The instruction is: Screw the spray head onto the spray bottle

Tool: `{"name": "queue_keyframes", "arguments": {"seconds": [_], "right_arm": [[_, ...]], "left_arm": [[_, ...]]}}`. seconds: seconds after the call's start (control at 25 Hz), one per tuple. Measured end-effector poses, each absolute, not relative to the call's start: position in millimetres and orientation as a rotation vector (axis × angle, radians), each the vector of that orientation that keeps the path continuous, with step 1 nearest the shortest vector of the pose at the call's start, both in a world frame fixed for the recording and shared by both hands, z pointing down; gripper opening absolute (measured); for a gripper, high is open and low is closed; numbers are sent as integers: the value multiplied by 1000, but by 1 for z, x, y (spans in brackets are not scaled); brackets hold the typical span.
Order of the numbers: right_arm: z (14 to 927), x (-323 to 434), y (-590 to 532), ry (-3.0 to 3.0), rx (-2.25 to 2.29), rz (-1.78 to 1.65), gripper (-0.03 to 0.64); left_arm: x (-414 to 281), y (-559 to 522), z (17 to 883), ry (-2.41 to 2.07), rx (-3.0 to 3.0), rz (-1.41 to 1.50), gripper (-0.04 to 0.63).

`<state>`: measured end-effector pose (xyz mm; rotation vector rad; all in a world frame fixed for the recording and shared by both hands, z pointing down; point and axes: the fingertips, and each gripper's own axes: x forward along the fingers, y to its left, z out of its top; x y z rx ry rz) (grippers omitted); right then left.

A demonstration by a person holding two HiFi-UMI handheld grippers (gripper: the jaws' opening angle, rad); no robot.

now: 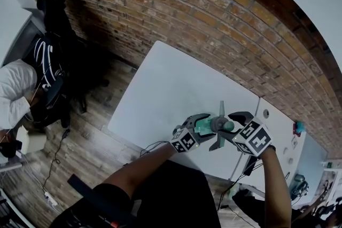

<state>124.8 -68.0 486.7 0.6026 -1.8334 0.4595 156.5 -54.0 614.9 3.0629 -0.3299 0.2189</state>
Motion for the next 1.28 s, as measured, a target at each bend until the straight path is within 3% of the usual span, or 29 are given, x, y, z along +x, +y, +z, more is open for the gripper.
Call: {"name": "queue_keyframes", "arguments": {"seconds": [0.48,0.96,1.28], "right_arm": [[444,122,-61,-1885,47,-49,264],[488,138,-41,-1679,-415,-461,262],[517,135,-44,-1551,-577,-558,263]], "left_arm": [[156,-56,617,-334,3050,241,353],[161,-58,613,-416,3038,274,360],[161,-58,612,-429,3039,251,362]]}}
